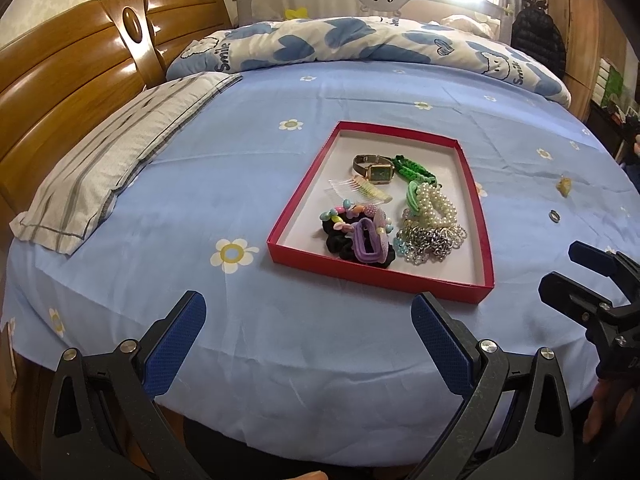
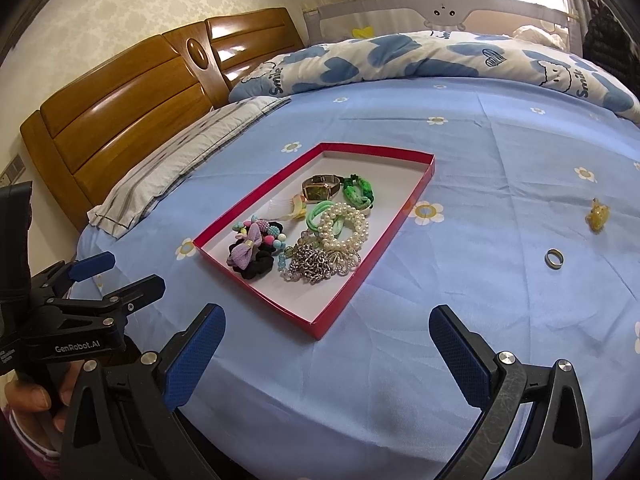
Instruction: Organize jewelry
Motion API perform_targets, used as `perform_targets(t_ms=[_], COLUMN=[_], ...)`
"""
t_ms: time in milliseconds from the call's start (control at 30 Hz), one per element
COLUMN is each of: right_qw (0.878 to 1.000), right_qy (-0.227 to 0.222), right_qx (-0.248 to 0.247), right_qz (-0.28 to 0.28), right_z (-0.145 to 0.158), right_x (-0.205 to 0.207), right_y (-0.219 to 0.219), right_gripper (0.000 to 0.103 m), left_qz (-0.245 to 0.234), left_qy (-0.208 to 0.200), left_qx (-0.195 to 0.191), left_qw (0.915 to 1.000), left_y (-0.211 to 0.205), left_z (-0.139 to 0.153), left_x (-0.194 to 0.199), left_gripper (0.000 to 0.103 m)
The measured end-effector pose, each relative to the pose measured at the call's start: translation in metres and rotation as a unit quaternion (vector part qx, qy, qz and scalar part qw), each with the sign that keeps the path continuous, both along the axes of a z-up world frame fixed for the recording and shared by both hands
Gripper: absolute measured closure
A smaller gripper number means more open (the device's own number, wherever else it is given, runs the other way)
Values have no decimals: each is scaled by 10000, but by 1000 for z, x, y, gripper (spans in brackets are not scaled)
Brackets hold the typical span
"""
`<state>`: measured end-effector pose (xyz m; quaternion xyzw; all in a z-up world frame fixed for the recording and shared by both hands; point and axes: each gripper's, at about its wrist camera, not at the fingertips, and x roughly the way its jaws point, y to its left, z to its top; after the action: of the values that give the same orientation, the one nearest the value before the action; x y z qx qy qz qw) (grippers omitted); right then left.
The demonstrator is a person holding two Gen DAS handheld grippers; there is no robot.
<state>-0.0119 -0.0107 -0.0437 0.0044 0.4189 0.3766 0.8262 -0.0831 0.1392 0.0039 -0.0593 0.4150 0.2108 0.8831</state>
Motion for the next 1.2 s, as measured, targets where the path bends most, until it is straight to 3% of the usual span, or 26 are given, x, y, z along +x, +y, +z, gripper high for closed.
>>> perform_targets(t_ms=[1200], right_qw=[10000], right_qy=[11], right_qx=[12], right_qz=[16], right_z=[0], right_x=[-1], right_y=[1], right_gripper=[0], left_qz=[-79], left_qy=[21], left_qx=[-5], left_qw=[10000], left_y=[-3], left_z=[-2], left_x=[1], left_gripper=[0])
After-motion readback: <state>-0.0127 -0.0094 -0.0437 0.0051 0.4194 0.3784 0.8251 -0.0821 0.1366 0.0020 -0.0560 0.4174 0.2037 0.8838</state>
